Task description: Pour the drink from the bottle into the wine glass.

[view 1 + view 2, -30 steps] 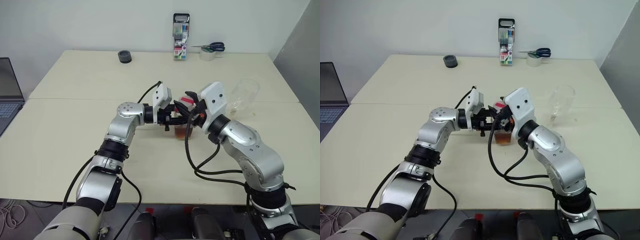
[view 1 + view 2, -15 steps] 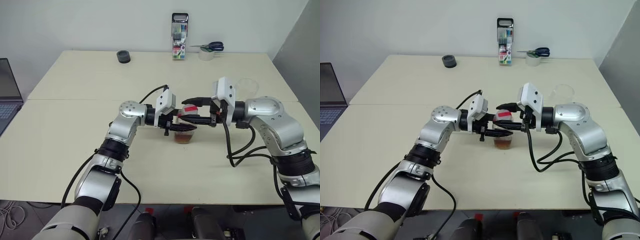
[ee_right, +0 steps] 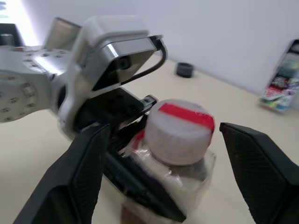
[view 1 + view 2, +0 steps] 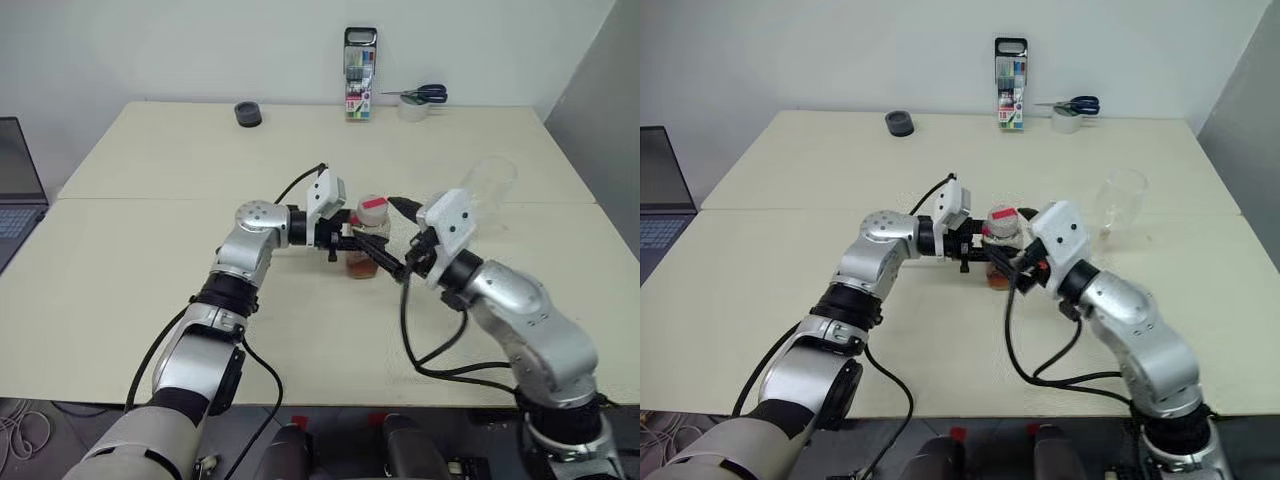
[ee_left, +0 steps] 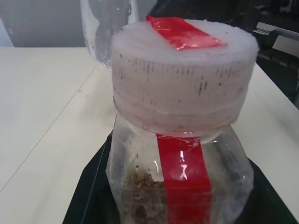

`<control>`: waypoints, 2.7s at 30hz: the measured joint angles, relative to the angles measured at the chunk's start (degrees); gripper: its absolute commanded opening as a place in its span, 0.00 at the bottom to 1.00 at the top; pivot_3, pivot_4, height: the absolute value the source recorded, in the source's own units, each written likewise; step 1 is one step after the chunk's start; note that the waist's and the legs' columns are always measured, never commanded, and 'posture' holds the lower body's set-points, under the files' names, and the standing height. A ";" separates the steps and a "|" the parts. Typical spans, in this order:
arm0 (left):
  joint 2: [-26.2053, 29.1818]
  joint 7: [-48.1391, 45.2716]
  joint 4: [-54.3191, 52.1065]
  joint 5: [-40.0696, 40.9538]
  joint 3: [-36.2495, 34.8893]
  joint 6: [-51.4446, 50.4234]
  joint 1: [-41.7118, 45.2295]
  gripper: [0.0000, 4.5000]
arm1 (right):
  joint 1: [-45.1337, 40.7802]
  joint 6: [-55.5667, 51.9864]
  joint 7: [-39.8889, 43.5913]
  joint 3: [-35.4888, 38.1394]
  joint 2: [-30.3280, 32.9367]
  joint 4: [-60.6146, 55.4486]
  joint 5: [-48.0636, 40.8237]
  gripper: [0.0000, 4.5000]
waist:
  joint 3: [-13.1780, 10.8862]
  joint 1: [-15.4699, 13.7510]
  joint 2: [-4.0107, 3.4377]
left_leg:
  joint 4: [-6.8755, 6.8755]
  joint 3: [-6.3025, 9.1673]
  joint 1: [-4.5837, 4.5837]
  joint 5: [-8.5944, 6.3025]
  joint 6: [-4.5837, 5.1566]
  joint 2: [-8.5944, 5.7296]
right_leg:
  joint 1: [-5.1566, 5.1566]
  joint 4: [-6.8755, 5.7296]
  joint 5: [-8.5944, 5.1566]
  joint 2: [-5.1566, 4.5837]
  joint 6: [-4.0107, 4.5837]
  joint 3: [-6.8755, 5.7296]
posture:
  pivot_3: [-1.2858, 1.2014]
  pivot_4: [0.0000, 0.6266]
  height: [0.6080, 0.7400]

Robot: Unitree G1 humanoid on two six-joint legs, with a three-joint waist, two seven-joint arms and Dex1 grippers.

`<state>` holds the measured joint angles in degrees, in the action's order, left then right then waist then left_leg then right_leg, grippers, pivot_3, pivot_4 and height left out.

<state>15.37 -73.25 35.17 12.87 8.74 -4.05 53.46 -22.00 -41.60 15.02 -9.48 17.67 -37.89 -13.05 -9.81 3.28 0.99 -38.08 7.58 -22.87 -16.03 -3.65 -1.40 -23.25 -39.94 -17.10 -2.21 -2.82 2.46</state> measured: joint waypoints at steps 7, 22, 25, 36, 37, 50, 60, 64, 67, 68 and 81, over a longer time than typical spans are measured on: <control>-0.27 -0.16 2.07 -0.43 0.00 1.14 0.70 0.40 | 0.00 -1.99 -9.63 -3.82 -7.39 -0.02 7.46 0.89 | 0.01 0.03 -0.01 | 0.06 0.02 0.02 0.02 -0.01 0.01 | 0.00 -0.02 0.00 0.03 0.00 0.00 | 0.52 0.24 1.00; -1.01 0.06 3.66 -1.88 -0.06 2.32 0.91 0.40 | -2.02 -5.50 -14.06 -6.34 -14.10 2.23 12.44 0.42 | 0.01 0.14 -0.02 | 0.07 0.04 0.02 0.01 -0.01 0.01 | -0.01 -0.02 0.00 0.03 0.00 -0.01 | 0.52 0.24 1.00; -0.95 0.03 3.66 -1.89 -0.06 2.32 0.91 0.40 | -1.92 -5.56 -14.29 -6.34 -15.11 2.23 12.75 0.42 | 0.02 0.15 -0.03 | 0.06 0.04 0.02 0.01 -0.01 0.00 | -0.01 -0.03 0.00 0.03 0.00 -0.01 | 0.52 0.24 1.00; -0.14 -1.23 3.64 -2.27 0.06 2.88 0.77 0.39 | -1.43 3.30 -2.80 -4.39 -7.87 6.14 8.56 0.42 | 0.02 0.20 -0.03 | 0.03 -0.05 0.03 0.01 0.01 -0.04 | 0.04 0.01 0.00 0.02 0.00 -0.01 | 0.52 0.24 1.00; 0.26 -1.72 3.63 -2.47 0.12 3.40 0.67 0.39 | -2.23 6.77 2.84 -3.37 -4.17 8.39 6.39 0.42 | 0.02 0.21 -0.03 | 0.03 -0.16 0.03 -0.01 0.04 -0.06 | 0.07 0.04 0.00 0.02 0.00 -0.01 | 0.52 0.24 1.00; 2.54 -5.92 -0.69 -2.65 2.03 3.64 -0.45 0.39 | -23.06 14.02 50.21 -1.48 14.20 34.42 -8.90 0.89 | 0.01 1.41 -0.03 | 0.10 -0.01 0.03 0.02 0.01 0.04 | 0.03 0.01 0.00 -0.01 0.00 -0.08 | 0.52 0.24 1.00; 2.24 -4.69 -4.45 0.99 0.39 -0.83 -1.46 0.39 | -15.14 0.30 36.26 6.55 12.16 18.55 -16.18 1.00 | 0.01 1.00 -0.03 | 0.05 0.11 -0.02 0.02 0.01 -0.02 | 0.03 0.00 0.00 -0.10 0.00 -0.08 | 0.52 0.24 1.00; 2.09 -4.03 -4.48 2.16 0.20 -2.74 -1.58 0.39 | -12.75 0.16 30.05 6.55 9.35 15.45 -15.26 1.00 | 0.01 1.20 -0.03 | 0.03 0.09 0.01 0.02 0.01 0.00 | 0.03 -0.04 0.00 -0.04 0.00 -0.07 | 0.52 0.24 1.00; 2.10 -3.85 -5.17 2.53 0.05 -4.10 -1.80 0.39 | -12.69 1.22 27.20 5.92 8.11 14.84 -14.41 1.00 | 0.01 1.33 -0.03 | 0.03 0.09 0.01 0.02 0.01 -0.01 | 0.03 -0.05 0.00 -0.04 0.00 -0.07 | 0.52 0.24 1.00; 2.10 -3.87 -5.35 2.55 0.05 -4.39 -1.83 0.39 | -12.70 1.48 26.50 5.70 7.72 14.65 -13.88 1.00 | 0.01 1.34 -0.03 | 0.03 0.09 0.01 0.02 0.01 -0.01 | 0.03 -0.04 0.00 -0.04 0.00 -0.08 | 0.52 0.24 1.00; 2.13 -4.88 -5.72 2.55 0.05 -5.54 -2.14 0.39 | -13.48 4.59 22.65 4.39 7.31 19.15 -9.41 1.00 | 0.01 1.38 -0.03 | 0.03 0.08 0.01 0.02 0.01 -0.01 | 0.03 -0.04 0.00 -0.04 0.00 -0.07 | 0.52 0.24 1.00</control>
<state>17.51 -78.13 29.45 15.43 8.79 -9.59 51.32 -35.48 -37.01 37.68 -5.09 24.98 -18.74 -22.45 -9.81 4.66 0.96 -38.05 7.65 -22.87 -16.00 -3.65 -1.41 -23.22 -39.98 -17.10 -2.25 -2.81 2.39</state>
